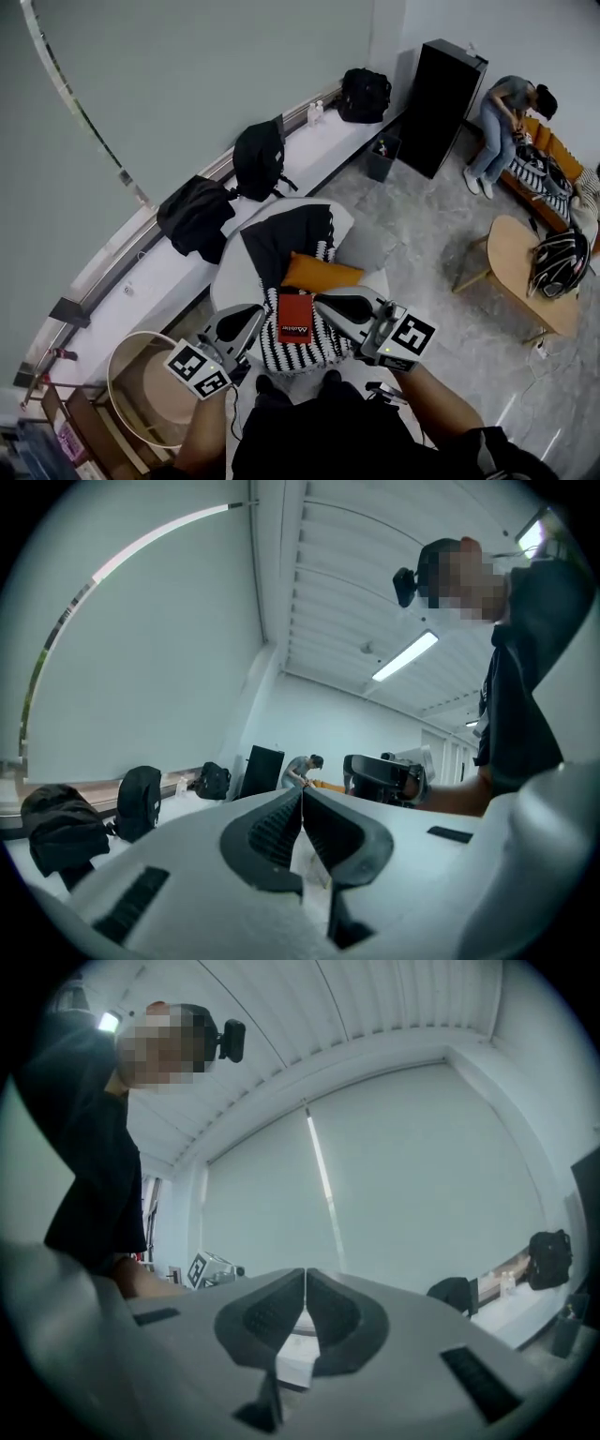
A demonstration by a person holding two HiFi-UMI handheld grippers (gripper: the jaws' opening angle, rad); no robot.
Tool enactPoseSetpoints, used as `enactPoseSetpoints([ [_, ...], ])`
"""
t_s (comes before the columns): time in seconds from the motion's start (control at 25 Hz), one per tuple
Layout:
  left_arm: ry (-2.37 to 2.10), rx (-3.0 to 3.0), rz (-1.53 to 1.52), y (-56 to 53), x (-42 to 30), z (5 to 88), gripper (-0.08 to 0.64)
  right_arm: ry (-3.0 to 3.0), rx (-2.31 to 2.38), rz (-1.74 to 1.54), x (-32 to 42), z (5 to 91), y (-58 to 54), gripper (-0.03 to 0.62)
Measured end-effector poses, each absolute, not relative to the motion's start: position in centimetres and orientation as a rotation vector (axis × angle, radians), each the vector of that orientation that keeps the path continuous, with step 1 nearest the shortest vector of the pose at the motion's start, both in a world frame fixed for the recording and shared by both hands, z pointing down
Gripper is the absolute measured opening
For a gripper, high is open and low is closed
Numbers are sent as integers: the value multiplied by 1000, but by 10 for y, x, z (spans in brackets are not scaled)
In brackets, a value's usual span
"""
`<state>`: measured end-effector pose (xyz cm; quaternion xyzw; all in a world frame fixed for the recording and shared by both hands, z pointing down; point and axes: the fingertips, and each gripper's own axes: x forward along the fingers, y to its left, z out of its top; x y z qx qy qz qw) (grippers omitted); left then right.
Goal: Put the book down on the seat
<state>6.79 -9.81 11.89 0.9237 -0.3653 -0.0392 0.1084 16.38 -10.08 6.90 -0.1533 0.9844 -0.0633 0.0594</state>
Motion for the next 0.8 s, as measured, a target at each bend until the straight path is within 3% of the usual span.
enactPoseSetpoints([
  [0.44, -1018, 2770, -161, -38, 116, 92, 28, 2969, -425, -189, 218, 55, -59, 29],
  [0.8, -892, 2853, -185, 20, 117, 82, 28, 2978, -540, -109, 214, 52, -5, 29],
])
